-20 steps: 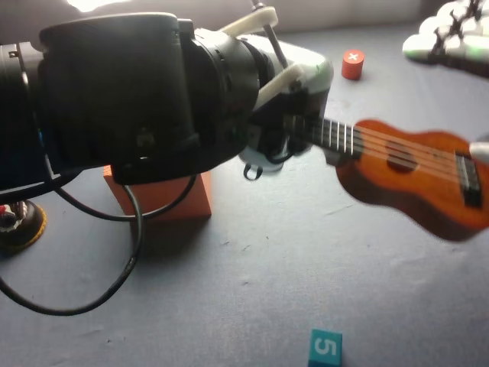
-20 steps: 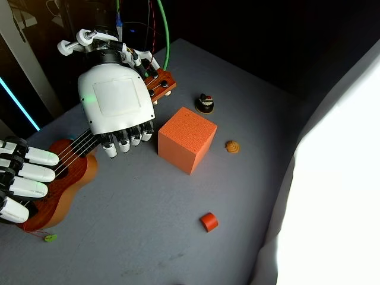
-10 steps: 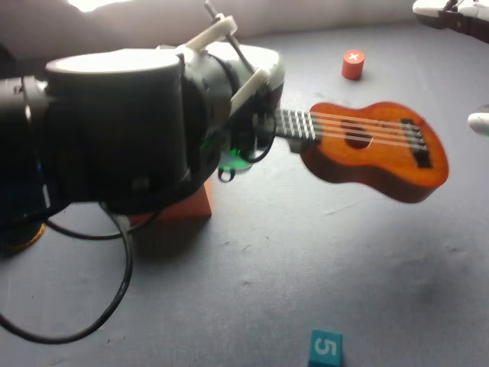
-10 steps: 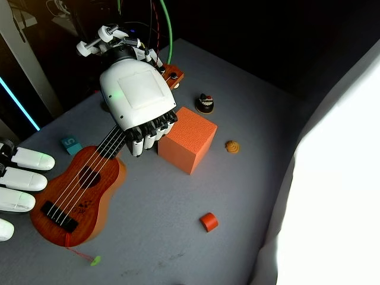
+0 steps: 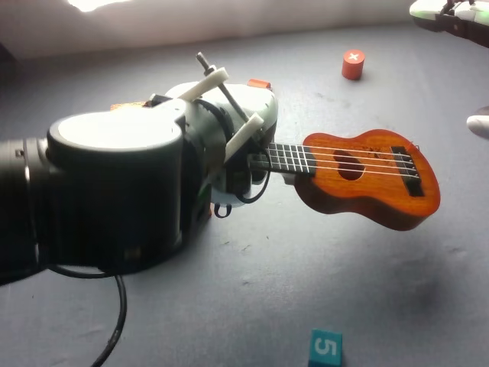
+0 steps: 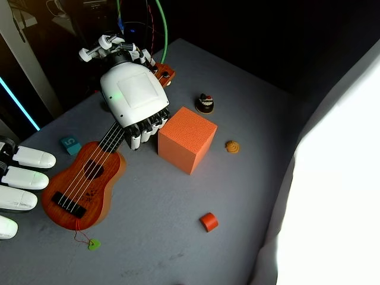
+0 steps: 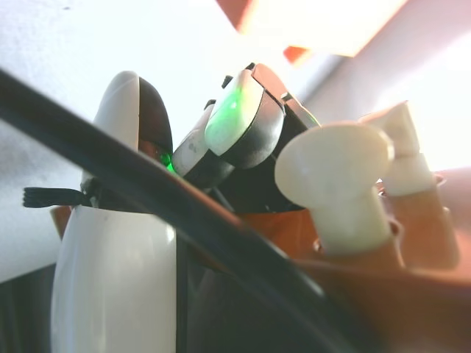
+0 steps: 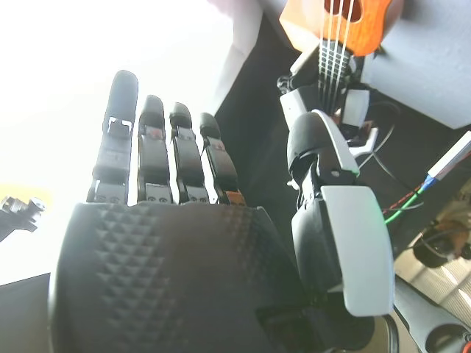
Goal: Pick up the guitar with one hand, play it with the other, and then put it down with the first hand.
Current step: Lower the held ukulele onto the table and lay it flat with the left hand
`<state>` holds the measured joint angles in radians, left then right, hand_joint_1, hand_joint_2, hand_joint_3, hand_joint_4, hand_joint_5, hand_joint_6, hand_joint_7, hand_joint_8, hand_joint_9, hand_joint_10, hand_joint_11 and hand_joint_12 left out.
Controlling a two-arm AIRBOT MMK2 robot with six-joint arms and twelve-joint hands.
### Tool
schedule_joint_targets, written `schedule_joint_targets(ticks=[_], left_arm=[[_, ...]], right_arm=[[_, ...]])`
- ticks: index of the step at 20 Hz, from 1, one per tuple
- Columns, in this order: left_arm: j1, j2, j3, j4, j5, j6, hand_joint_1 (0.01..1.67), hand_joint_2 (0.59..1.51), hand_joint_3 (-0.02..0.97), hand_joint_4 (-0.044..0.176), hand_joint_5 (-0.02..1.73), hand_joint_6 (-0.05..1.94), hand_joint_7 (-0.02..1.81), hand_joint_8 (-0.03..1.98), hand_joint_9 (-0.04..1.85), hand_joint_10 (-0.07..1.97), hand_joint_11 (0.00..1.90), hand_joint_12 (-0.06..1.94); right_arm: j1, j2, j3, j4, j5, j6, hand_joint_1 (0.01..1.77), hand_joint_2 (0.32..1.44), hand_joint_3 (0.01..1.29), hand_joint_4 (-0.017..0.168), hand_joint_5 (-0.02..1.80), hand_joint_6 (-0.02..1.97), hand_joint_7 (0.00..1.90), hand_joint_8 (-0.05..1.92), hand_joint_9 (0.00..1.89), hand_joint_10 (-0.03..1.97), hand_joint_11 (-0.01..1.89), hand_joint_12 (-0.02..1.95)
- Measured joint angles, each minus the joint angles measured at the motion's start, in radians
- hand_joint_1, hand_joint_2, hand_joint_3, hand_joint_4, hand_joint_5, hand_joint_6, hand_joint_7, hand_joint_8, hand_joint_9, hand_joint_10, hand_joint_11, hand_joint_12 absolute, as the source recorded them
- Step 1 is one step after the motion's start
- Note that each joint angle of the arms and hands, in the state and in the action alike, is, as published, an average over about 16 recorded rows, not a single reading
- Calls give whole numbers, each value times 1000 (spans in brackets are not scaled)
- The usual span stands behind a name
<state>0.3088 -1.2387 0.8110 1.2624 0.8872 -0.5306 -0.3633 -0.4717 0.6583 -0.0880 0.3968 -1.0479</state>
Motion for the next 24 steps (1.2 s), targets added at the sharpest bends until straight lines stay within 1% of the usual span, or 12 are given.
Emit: schedule_joint_targets(ticks=[3,6,9,12,15,18,21,24], left_arm=[[30,-2,-5,33,7,-42,1476,1080,-15,-3,1192,1877,1265,1980,1355,1906,1396,1901],[58,-10,-1,69,13,-81,1475,1080,-15,-3,1190,1876,1265,1980,1359,1906,1400,1901],[83,-20,7,105,18,-109,1476,1080,-15,-3,1193,1877,1265,1981,1363,1906,1404,1901],[102,-31,18,132,23,-128,1476,1081,-15,-3,1196,1877,1265,1981,1366,1906,1411,1901],[111,-40,31,150,21,-133,1476,1081,-15,-3,1196,1877,1264,1981,1366,1906,1410,1901],[107,-43,43,157,13,-129,1477,1081,-15,-3,1200,1877,1264,1981,1366,1906,1403,1901],[94,-37,45,150,5,-110,1479,1081,-15,-3,1205,1878,1263,1981,1365,1905,1397,1901],[78,-23,37,132,-5,-89,1480,1081,-15,-3,1205,1879,1263,1981,1364,1906,1392,1901]], right_arm=[[0,0,-2,-3,0,-1,405,1313,16,2,68,118,107,11,26,259,20,895],[0,0,-4,-6,0,-2,407,1314,16,2,73,117,113,12,24,277,19,915],[0,0,-6,-8,0,-3,410,1314,17,2,79,117,118,12,21,297,19,904],[0,0,-8,-10,-1,-4,412,1314,17,2,83,117,121,12,19,312,19,902],[0,0,-10,-11,-1,-6,414,1315,16,2,86,117,125,12,20,325,19,908],[0,0,-11,-12,-2,-8,418,1314,17,3,86,118,129,12,19,333,19,909],[0,0,-12,-13,-3,-10,415,1315,17,3,86,118,132,12,17,334,19,884],[0,0,-13,-14,-4,-11,409,1315,17,3,86,118,135,12,18,329,19,885]])
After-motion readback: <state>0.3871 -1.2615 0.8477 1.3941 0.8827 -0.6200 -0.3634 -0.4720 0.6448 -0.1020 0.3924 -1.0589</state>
